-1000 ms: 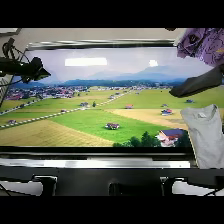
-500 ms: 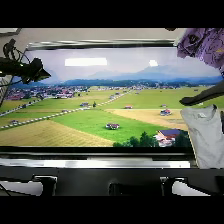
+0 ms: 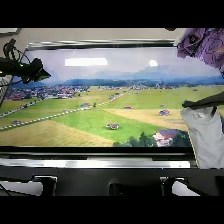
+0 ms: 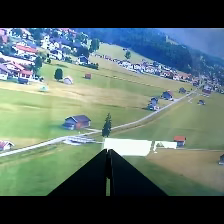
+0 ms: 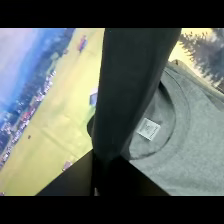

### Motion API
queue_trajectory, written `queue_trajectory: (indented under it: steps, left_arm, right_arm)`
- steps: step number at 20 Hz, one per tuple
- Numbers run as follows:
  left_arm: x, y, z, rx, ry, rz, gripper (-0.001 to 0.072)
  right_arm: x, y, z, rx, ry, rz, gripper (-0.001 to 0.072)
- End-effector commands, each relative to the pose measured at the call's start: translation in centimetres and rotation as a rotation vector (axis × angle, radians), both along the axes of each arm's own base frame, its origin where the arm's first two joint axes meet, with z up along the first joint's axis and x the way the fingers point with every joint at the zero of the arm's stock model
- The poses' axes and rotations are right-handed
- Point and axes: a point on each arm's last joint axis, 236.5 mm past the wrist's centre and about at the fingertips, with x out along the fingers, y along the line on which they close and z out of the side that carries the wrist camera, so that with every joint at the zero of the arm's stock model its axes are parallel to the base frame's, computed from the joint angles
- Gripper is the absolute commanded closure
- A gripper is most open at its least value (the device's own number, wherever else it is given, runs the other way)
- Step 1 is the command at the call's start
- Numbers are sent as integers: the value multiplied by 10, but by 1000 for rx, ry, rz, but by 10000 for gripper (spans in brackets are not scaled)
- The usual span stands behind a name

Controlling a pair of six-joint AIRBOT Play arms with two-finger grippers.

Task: Fold the clothes and pants, and hang the long-sleeved shirts on hangers.

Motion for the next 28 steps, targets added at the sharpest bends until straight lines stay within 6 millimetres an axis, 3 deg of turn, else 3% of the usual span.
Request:
queue_trajectory:
  steps: [1, 5, 8, 11, 16, 20, 25, 28]
  left_arm:
    - [0, 1, 0, 1, -1, -1, 687]
    - [0, 1, 0, 1, -1, 0, 687]
    - [0, 1, 0, 1, 0, 0, 686]
    - [0, 1, 0, 1, 0, 0, 686]
    - [0, 1, 0, 1, -1, 0, 686]
    - [0, 1, 0, 1, -1, 0, 686]
    - [0, 1, 0, 1, -1, 0, 686]
    - [0, 1, 0, 0, -1, 0, 686]
  right_arm:
    - [-32, -1, -19, -8, 165, 10, 677]
    - [-59, -3, -60, -6, 318, 18, 679]
    - [-90, -4, -93, -4, 389, -3, 679]
    - [-133, -8, -127, 52, 420, -57, 679]
    - [-166, 5, -167, 136, 450, -83, 678]
    - [-188, 2, -182, 118, 545, -95, 677]
    - [-200, -6, -184, 82, 595, -107, 678]
    - [-220, -9, -187, 63, 679, -121, 678]
